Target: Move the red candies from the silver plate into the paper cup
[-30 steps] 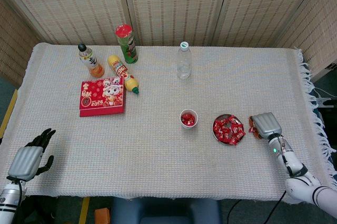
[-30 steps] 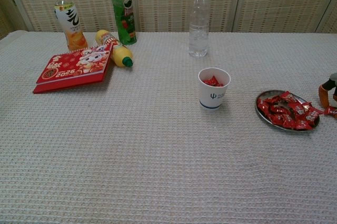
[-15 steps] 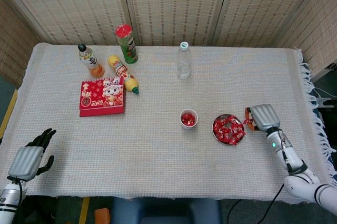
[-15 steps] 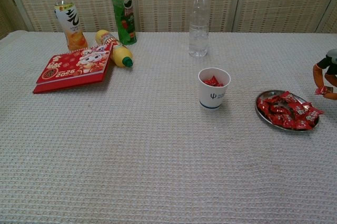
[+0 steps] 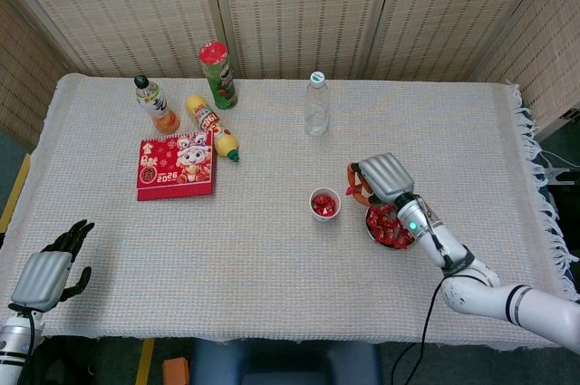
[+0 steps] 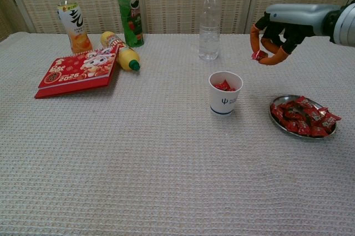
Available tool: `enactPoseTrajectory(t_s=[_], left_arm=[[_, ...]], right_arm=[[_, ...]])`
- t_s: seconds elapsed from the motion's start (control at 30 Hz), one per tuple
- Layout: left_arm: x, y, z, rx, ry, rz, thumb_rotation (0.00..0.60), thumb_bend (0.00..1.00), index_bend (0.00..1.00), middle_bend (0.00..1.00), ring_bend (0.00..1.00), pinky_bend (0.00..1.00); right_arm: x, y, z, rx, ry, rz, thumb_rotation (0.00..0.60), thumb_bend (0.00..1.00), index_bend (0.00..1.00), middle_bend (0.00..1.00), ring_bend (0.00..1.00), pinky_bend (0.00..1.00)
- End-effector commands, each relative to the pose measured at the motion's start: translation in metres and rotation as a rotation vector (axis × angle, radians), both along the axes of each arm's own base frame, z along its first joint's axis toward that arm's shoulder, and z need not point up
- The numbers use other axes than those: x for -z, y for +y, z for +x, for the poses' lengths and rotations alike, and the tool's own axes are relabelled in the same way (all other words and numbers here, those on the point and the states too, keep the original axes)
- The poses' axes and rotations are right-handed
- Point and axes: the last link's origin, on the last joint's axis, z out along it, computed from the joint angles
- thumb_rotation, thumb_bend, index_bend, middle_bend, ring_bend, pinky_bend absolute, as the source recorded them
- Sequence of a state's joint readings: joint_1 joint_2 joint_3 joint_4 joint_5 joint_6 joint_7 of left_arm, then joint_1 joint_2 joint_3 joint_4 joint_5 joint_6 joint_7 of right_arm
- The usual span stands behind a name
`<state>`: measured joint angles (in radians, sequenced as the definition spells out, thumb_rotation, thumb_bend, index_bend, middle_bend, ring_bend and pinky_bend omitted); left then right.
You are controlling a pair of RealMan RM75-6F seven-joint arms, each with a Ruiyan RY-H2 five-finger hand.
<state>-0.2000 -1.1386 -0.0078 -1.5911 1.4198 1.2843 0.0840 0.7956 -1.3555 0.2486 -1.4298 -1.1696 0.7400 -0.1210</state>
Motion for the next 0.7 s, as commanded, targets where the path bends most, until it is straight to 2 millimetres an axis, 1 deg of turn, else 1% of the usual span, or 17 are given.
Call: enactPoseTrajectory(t_s=[0.03, 0.1, 0.2, 0.3, 0.37, 0.43, 0.53, 0.63, 0.7], left_arm=[[-0.001, 0.0, -0.001, -0.001, -0.002, 0.0, 0.6, 0.48, 0.0, 0.0, 0.14, 0.37], [-0.002, 0.0, -0.001, -0.002, -0.005, 0.002, 0.6, 0.48, 0.0, 0.0, 0.14, 0.37], [-0.003, -0.001, -0.001, 0.0, -0.01, 0.004, 0.6, 0.48, 0.0, 0.0, 0.14, 0.37], [-0.004, -0.001, -0.001, 0.001, -0.013, 0.006, 0.6, 0.48, 0.0, 0.0, 0.14, 0.37], [-0.005, -0.001, -0.001, 0.001, -0.014, 0.006, 0.6, 0.48, 0.0, 0.0, 0.14, 0.37], [-0.005, -0.001, -0.001, 0.002, -0.014, 0.005, 0.6, 0.48, 0.0, 0.0, 0.14, 0.37], [-0.004, -0.001, -0.001, 0.003, -0.013, 0.004, 0.6, 0.48, 0.0, 0.0, 0.14, 0.37], [-0.004, -0.002, -0.001, 0.006, -0.011, 0.006, 0.6, 0.48, 0.0, 0.0, 0.14, 0.37], [-0.005, -0.002, 0.0, 0.008, -0.012, 0.009, 0.6, 0.48, 0.0, 0.0, 0.14, 0.37]], right_arm=[[0.017, 0.004, 0.016, -0.024, -0.004, 0.044, 0.6, 0.24, 0.58, 0.75, 0.7, 1.0], [0.026, 0.005, 0.023, -0.037, 0.002, 0.059, 0.6, 0.24, 0.57, 0.75, 0.7, 1.0], [0.034, 0.005, 0.029, -0.047, 0.002, 0.068, 0.6, 0.24, 0.56, 0.75, 0.7, 1.0], [0.037, 0.003, 0.03, -0.05, 0.019, 0.063, 0.6, 0.24, 0.49, 0.75, 0.7, 1.0], [0.038, 0.003, 0.029, -0.046, 0.024, 0.064, 0.6, 0.24, 0.43, 0.75, 0.7, 1.0], [0.037, 0.004, 0.027, -0.042, 0.029, 0.069, 0.6, 0.24, 0.34, 0.75, 0.69, 1.0], [0.036, 0.004, 0.026, -0.041, 0.034, 0.072, 0.6, 0.24, 0.26, 0.75, 0.69, 1.0], [0.033, 0.005, 0.023, -0.043, 0.037, 0.061, 0.6, 0.24, 0.24, 0.75, 0.69, 1.0], [0.026, 0.008, 0.012, -0.034, 0.049, 0.04, 0.6, 0.24, 0.24, 0.75, 0.69, 1.0]])
